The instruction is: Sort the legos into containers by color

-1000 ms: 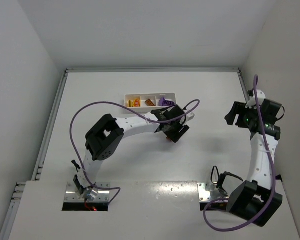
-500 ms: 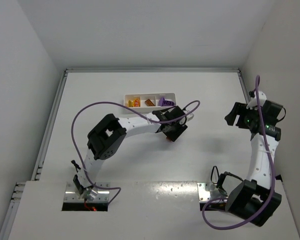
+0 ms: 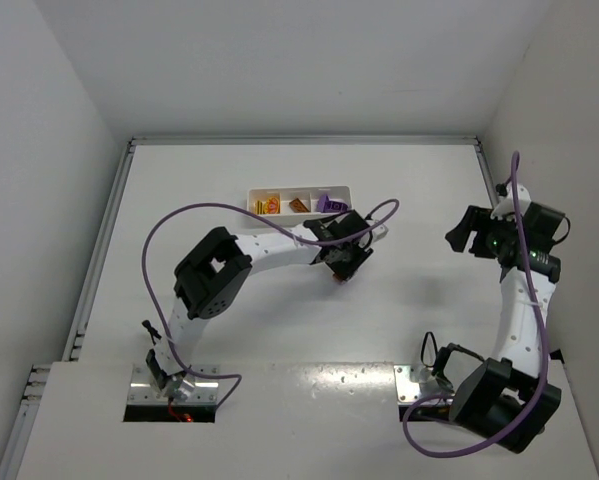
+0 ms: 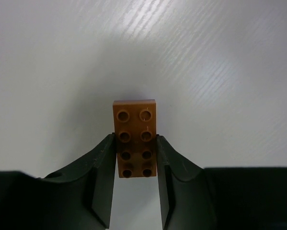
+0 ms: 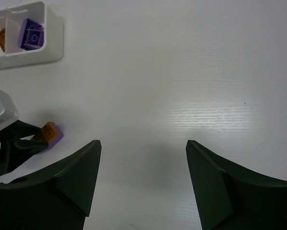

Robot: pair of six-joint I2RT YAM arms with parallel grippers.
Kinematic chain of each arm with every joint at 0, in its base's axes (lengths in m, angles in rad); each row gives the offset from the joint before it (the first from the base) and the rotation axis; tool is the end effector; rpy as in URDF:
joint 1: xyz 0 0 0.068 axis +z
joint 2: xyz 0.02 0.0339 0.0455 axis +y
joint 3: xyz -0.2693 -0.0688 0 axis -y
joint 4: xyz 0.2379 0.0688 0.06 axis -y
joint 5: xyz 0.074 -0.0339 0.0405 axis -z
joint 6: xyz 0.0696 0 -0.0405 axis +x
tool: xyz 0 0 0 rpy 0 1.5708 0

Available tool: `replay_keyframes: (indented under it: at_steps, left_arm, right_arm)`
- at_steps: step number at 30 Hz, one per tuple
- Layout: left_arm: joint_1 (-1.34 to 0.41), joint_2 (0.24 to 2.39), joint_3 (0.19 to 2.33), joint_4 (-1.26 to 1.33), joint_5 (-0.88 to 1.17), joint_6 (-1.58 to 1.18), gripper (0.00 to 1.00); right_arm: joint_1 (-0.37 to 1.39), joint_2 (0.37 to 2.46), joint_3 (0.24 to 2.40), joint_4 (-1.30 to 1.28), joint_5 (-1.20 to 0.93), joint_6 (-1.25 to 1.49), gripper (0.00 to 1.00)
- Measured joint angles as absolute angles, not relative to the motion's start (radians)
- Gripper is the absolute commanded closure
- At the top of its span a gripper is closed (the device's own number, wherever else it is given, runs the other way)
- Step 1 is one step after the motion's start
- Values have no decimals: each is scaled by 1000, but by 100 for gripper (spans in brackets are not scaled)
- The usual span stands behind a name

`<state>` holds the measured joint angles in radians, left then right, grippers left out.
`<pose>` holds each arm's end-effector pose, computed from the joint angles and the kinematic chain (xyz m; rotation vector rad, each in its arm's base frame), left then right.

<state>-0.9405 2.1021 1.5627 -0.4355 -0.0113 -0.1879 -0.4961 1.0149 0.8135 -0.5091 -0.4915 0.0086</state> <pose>0.2788 -0.3808 0.1561 0.9518 2.4211 -0.4148 0.2140 -0.0785 0.2652 0.3019 2.1774 0.2897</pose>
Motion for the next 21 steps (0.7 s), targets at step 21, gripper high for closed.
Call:
replay_keyframes:
  at_steps: [21]
  left_arm:
    - [-501, 1672, 1052, 430, 1081, -866, 75]
  right_arm:
    - [-181, 1394, 925, -508, -1335, -17, 28]
